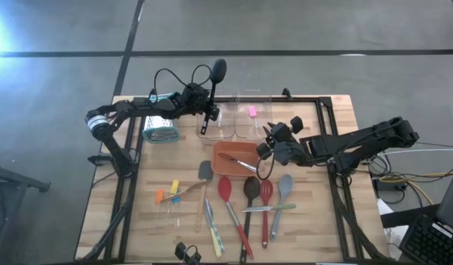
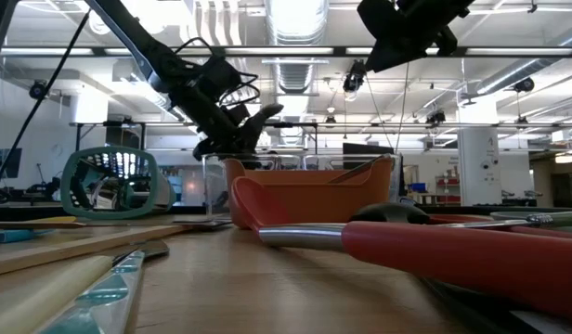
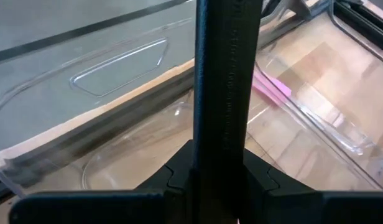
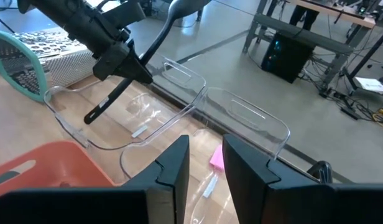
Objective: Pick & Place Kitchen Items
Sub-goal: Put the black serving spoon into the left transparent bin, then adjust the left transparent bin
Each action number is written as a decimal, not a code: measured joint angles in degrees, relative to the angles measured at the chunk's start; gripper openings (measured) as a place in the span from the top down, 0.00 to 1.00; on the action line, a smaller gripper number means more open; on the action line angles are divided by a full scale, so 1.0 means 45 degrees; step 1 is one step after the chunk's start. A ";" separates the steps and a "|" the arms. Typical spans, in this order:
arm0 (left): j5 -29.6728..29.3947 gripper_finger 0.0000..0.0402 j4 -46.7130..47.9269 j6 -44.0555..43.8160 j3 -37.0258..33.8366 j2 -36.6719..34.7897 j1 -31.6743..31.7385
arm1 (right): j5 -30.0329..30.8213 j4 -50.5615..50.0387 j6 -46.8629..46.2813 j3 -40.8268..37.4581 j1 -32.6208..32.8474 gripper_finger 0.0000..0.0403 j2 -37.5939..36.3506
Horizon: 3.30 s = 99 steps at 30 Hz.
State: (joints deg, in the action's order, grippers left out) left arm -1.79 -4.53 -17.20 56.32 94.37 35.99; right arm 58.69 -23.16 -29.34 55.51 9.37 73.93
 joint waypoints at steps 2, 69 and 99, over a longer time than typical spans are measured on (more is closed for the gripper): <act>0.0011 0.82 0.0220 0.0040 0.0166 0.0000 -0.0010 | 0.0157 0.0007 0.0013 0.0003 0.0000 0.79 0.0000; 0.0532 0.46 0.2029 0.2098 0.2674 0.2135 0.0160 | 0.0273 0.0244 0.0525 -0.0153 -0.0335 0.77 0.0005; 0.0161 0.46 1.3740 0.7459 0.1524 -0.3502 -0.1909 | -0.0485 0.0354 0.0543 -0.0277 -0.0330 0.80 0.0005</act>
State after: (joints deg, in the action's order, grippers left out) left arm -1.07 57.30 16.36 63.17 78.61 27.40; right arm 56.51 -21.57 -26.90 54.26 7.88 73.95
